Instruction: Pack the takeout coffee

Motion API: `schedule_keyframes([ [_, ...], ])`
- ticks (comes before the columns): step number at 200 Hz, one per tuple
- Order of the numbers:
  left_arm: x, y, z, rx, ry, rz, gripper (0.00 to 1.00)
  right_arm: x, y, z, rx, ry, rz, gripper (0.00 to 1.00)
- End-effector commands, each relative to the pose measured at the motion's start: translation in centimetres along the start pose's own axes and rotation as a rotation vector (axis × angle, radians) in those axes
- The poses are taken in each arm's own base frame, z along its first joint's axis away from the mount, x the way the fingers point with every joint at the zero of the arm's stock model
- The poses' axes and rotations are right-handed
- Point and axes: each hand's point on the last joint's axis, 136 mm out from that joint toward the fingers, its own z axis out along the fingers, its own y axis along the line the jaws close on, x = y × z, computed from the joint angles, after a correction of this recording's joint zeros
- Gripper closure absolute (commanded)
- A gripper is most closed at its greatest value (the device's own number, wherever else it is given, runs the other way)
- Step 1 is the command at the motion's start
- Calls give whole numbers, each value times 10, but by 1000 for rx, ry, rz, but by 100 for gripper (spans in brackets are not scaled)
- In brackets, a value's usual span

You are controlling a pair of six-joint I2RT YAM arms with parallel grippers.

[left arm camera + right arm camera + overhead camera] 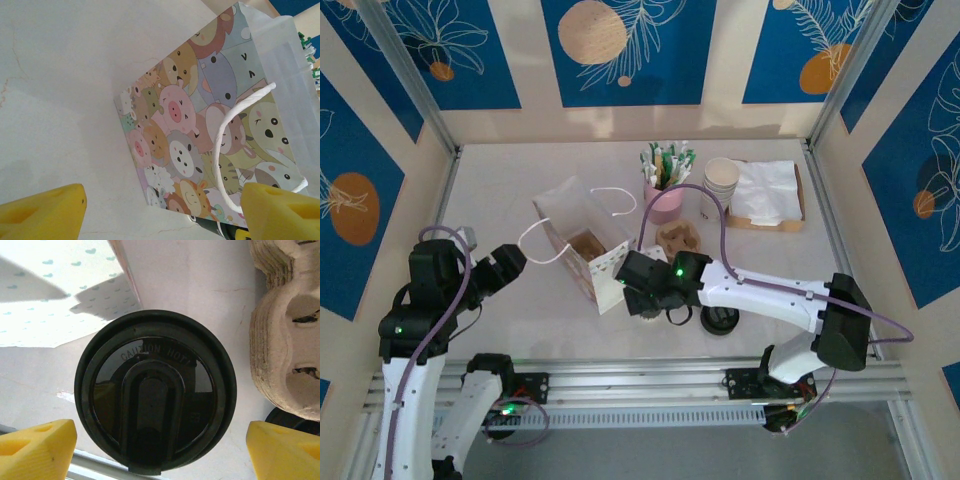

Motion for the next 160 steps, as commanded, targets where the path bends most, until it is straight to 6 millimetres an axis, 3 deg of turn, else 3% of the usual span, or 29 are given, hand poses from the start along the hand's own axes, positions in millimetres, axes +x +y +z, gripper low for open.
schedule_keyframes([
  [1, -6, 0, -5, -7, -29, 8, 19, -14, 5, -5, -8, -43, 28, 13],
  [160, -7, 0, -7, -21, -21, 33, 19, -19, 7, 10, -6, -16, 39, 16],
])
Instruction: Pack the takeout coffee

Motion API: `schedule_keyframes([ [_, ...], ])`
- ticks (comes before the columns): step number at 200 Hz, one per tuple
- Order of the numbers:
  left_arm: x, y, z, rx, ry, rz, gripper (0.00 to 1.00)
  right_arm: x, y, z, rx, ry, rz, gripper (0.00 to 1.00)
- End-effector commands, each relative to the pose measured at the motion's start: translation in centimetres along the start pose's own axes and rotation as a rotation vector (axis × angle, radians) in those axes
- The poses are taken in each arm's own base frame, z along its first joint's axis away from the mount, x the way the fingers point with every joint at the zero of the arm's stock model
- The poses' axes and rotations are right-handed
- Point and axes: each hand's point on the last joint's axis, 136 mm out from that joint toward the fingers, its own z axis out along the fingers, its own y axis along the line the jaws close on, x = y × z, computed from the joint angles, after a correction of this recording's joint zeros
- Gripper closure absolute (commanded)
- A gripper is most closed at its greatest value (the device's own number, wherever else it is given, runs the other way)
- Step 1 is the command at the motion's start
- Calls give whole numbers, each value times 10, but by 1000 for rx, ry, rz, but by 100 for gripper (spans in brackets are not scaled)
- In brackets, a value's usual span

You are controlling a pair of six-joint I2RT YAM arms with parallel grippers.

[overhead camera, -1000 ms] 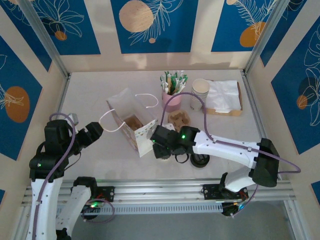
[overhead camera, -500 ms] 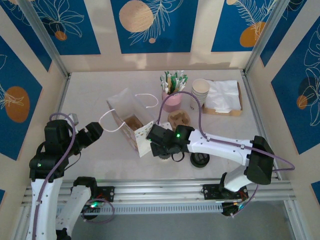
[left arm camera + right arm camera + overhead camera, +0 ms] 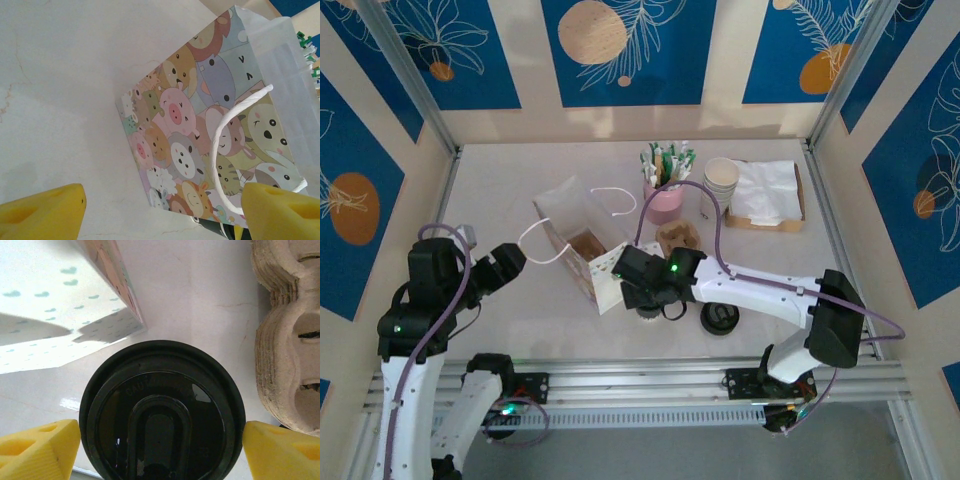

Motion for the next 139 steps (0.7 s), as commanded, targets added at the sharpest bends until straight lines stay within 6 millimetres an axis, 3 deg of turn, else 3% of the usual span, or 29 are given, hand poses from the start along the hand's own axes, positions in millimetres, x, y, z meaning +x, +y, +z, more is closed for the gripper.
schedule_keyframes([
  [1, -4, 1, -5, -14, -18, 9, 19, -7, 4, -1, -11, -6, 10, 16],
  [139, -1, 1, -1, -6, 3, 15, 19, -6, 2, 5, 15, 16, 10, 20],
])
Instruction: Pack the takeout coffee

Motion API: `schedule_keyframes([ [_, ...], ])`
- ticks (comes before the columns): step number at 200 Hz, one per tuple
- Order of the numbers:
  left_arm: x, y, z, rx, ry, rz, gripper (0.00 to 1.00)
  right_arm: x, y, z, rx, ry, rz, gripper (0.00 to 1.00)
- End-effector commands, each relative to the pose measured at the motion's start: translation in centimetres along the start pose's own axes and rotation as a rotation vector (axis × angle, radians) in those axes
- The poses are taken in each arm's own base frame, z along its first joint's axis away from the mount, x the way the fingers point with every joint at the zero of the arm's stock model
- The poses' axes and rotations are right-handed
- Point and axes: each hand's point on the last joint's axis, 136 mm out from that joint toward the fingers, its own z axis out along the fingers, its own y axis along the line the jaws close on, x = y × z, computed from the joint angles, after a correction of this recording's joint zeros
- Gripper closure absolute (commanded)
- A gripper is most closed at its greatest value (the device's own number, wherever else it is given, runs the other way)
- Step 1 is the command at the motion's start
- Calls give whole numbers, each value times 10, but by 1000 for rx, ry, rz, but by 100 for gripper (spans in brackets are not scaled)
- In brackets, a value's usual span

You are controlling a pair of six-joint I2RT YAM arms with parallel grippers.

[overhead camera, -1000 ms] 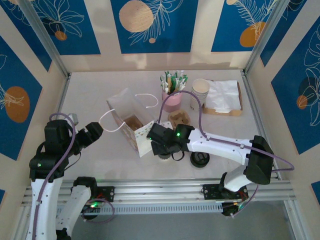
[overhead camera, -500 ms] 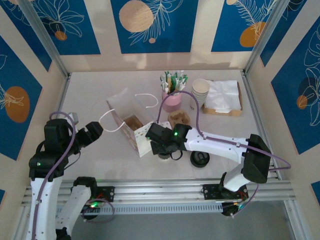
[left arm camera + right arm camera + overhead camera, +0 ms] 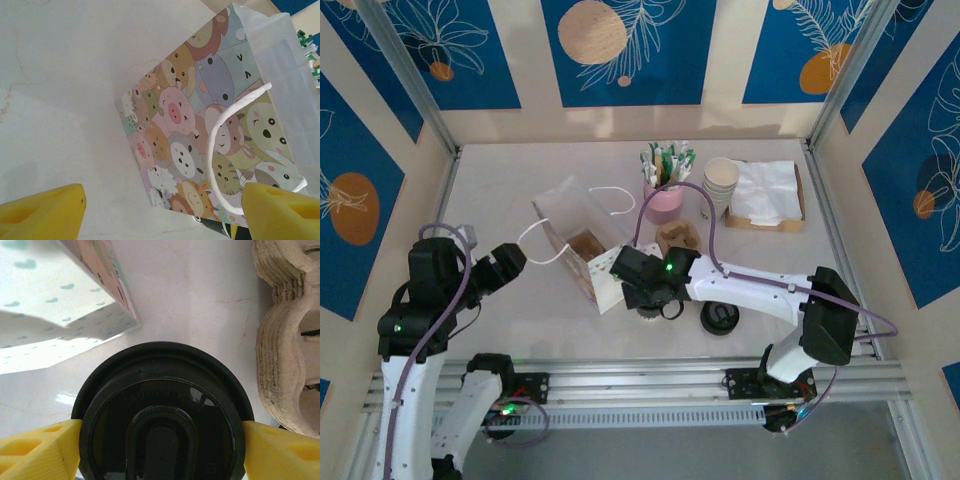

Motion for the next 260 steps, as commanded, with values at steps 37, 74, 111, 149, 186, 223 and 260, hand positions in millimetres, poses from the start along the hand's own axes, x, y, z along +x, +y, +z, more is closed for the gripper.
schedule_keyframes([
  [37, -8, -2, -3, -16, -8, 47, 19, -8, 3, -7, -6, -3, 8, 23],
  [74, -33, -12, -6, -31, -56, 136, 19, -8, -2, -15, 7, -11, 5, 26],
  [111, -67, -29, -7, -48, -99, 189, 17, -4, -11, -24, 15, -13, 11, 26],
  [149, -112, -40, 20, -63, -164, 172, 16, -1, -19, -39, 15, -22, -2, 27],
  [186, -146, -43, 75, 13, -121, 49, 20, 2, -28, -61, 20, -43, -11, 28],
  [223, -168, -30, 140, 67, -64, -36, 27, 0, -37, -97, -15, -100, -18, 30],
  [260, -150, -17, 195, 109, 60, -83, 27, -7, -41, -139, -95, -171, -15, 31],
])
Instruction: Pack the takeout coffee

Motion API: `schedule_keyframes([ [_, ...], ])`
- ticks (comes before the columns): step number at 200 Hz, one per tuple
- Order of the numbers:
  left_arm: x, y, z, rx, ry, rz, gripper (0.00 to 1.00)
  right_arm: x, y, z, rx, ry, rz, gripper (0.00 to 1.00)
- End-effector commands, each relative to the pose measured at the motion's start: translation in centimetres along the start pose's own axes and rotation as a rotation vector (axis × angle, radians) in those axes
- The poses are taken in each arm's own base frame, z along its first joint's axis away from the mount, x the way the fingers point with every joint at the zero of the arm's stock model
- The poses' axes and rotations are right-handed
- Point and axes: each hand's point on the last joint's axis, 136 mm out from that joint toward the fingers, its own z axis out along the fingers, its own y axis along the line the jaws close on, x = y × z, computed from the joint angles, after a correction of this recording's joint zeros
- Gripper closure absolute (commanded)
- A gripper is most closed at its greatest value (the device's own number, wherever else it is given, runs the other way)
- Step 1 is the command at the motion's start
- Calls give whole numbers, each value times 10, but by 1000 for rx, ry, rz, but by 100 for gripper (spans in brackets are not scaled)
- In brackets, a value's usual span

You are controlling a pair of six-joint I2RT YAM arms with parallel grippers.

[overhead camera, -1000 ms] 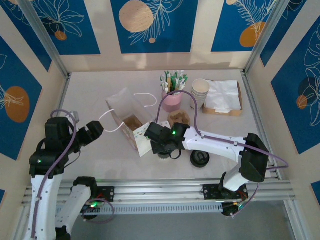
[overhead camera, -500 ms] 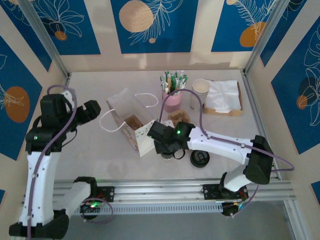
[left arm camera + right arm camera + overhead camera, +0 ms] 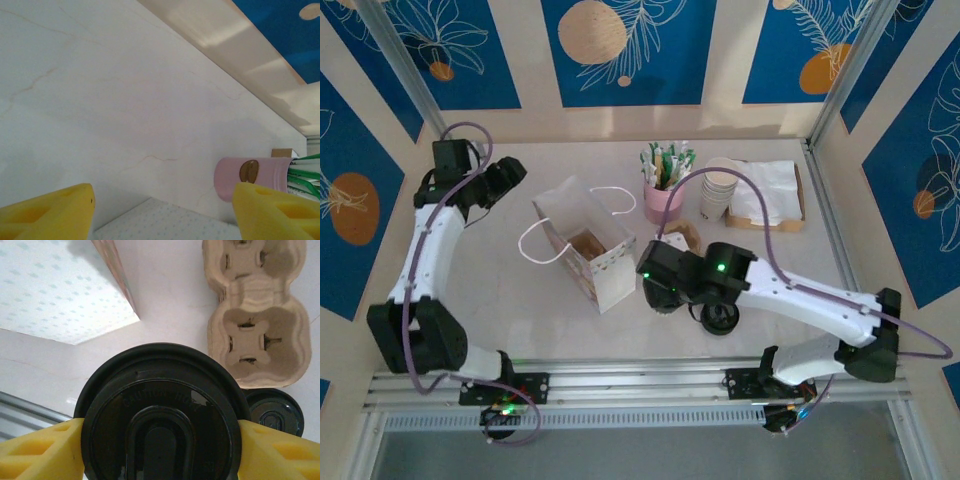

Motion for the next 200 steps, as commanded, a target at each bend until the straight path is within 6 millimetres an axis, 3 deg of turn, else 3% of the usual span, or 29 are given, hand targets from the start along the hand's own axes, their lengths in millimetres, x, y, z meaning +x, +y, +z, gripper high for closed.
schedule_keyframes([
  [1, 3, -9, 22, 106, 39, -21, 27, -8, -10, -32, -24, -58, 8, 31],
  [33, 34, 9, 54, 140, 110, -58, 27, -22, 0, -63, -124, -104, -8, 31],
  [92, 99, 6, 91, 232, 258, -83, 26, -54, 10, -110, -218, -222, -49, 31],
  [152, 129, -6, 108, 310, 313, -34, 26, -81, 19, -160, -338, -367, -44, 32],
  [200, 151, -15, 114, 346, 362, 20, 27, -105, 28, -173, -327, -447, -96, 32],
])
